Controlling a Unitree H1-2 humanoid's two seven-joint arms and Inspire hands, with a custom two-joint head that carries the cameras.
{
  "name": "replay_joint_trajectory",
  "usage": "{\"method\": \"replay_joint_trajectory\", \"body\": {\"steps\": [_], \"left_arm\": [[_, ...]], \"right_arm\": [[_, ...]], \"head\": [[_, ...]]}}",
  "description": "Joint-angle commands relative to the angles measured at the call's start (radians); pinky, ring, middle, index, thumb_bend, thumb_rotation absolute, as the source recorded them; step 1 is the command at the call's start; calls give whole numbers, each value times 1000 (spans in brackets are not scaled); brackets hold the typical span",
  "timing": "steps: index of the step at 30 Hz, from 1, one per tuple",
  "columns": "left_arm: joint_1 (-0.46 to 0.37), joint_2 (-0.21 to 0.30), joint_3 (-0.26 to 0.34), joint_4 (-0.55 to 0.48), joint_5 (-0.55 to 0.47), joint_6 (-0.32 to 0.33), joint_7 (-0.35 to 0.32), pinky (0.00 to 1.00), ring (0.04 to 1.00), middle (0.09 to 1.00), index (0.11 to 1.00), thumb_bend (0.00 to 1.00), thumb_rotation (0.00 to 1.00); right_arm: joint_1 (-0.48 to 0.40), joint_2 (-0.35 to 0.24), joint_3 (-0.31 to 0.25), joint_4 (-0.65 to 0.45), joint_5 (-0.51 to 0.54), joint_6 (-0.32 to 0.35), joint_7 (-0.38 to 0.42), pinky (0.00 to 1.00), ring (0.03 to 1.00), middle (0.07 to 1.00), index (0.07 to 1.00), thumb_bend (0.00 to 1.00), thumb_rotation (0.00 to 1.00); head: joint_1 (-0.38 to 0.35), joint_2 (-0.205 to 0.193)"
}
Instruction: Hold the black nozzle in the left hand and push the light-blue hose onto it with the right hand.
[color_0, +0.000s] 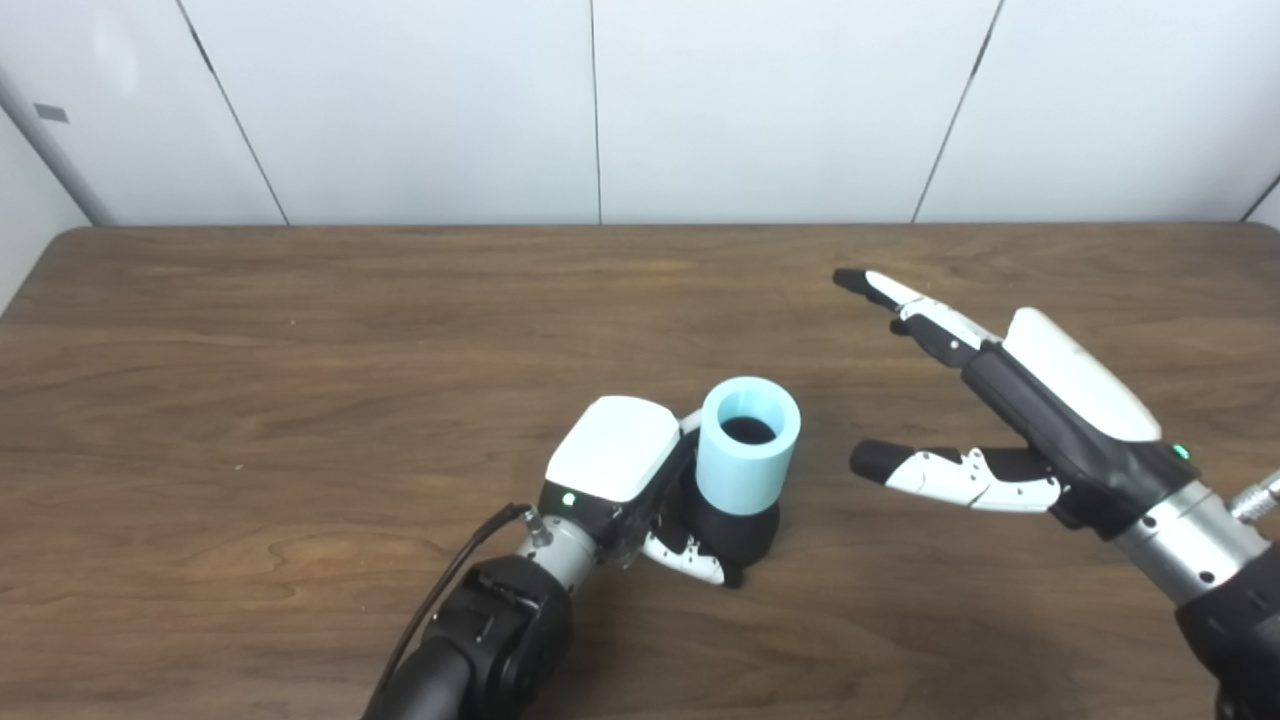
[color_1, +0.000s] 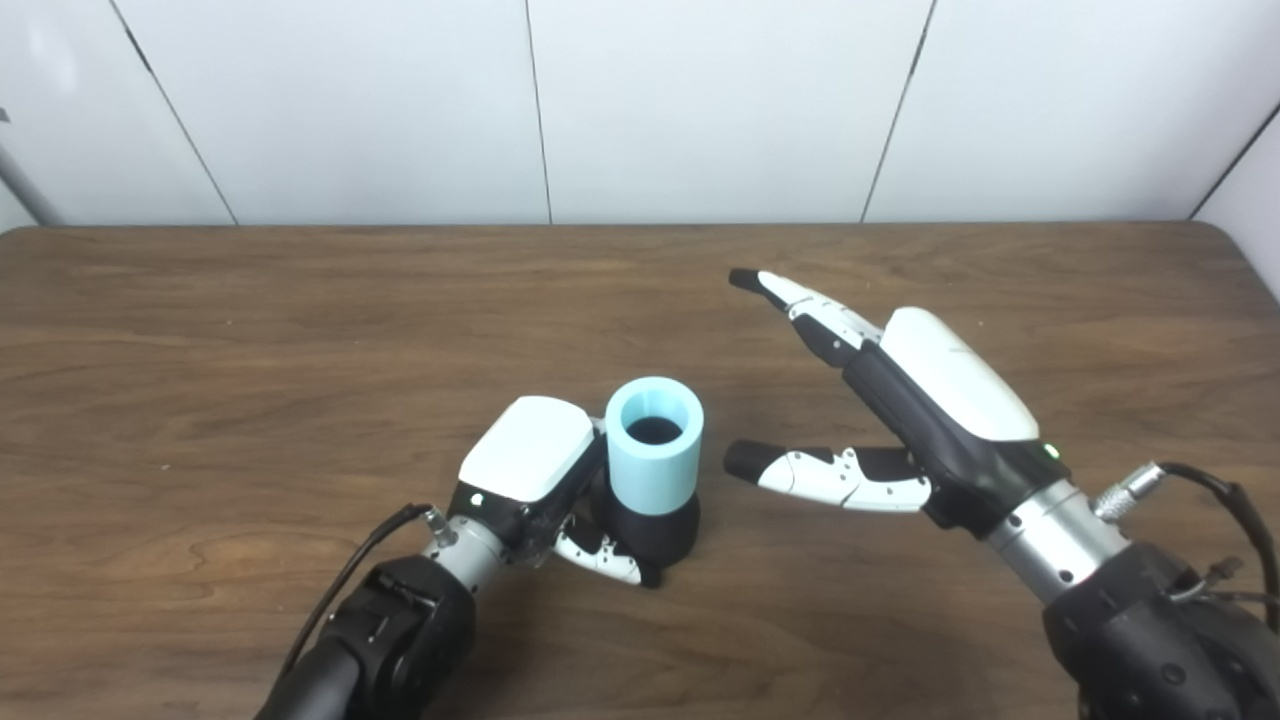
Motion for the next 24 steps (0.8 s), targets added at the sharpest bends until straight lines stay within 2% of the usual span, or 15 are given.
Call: {"method": "replay_joint_trajectory", "body": {"steps": [1,5,8,11,13,14,16,18,19,21,24], "left_arm": [[-14,19,24,-20,5,2,-19,920,874,868,857,1000,316],[-30,25,65,-59,-14,-8,-36,915,882,882,887,1000,351],[-45,29,107,-90,-43,-21,-42,853,861,867,886,1000,391],[-53,18,157,-116,-84,-16,-39,695,797,828,837,1000,390],[-62,14,187,-129,-114,-9,-50,528,610,696,774,1000,356],[-72,17,205,-137,-140,-3,-68,483,552,648,755,1000,346],[-88,26,229,-154,-186,14,-112,453,504,600,735,1000,337],[-112,40,258,-178,-270,56,-187,444,502,584,732,1000,309],[-130,48,281,-190,-347,96,-240,447,514,586,732,1000,306],[-164,70,336,-203,-497,184,-328,468,574,646,757,1000,311],[-186,99,411,-195,-651,237,-359,526,655,710,795,1000,346]], "right_arm": [[-9,-18,5,-25,-10,-4,-30,865,946,951,959,539,847],[-2,-25,22,-24,-16,-9,-38,863,946,953,956,542,854],[5,-22,27,-22,-17,-4,-45,864,947,954,956,548,858],[18,-20,35,-18,-18,-5,-54,862,946,954,955,545,845],[26,-18,43,-15,-22,-5,-59,859,946,953,956,547,838],[30,-17,47,-12,-25,-6,-62,857,945,953,957,548,837],[33,-15,53,-9,-31,-5,-67,852,943,952,958,549,836],[36,-14,57,-4,-34,-6,-71,852,945,954,961,551,837],[39,-14,58,-1,-34,-8,-75,852,945,953,960,548,834],[46,-12,61,2,-36,-7,-79,855,945,955,961,546,827],[55,-10,63,3,-36,-5,-86,852,941,952,956,543,808]], "head": [[0,1],[2,1],[1,1],[1,1],[2,2],[0,2],[-2,2],[-1,2],[-2,3],[-10,4],[-14,5]]}}
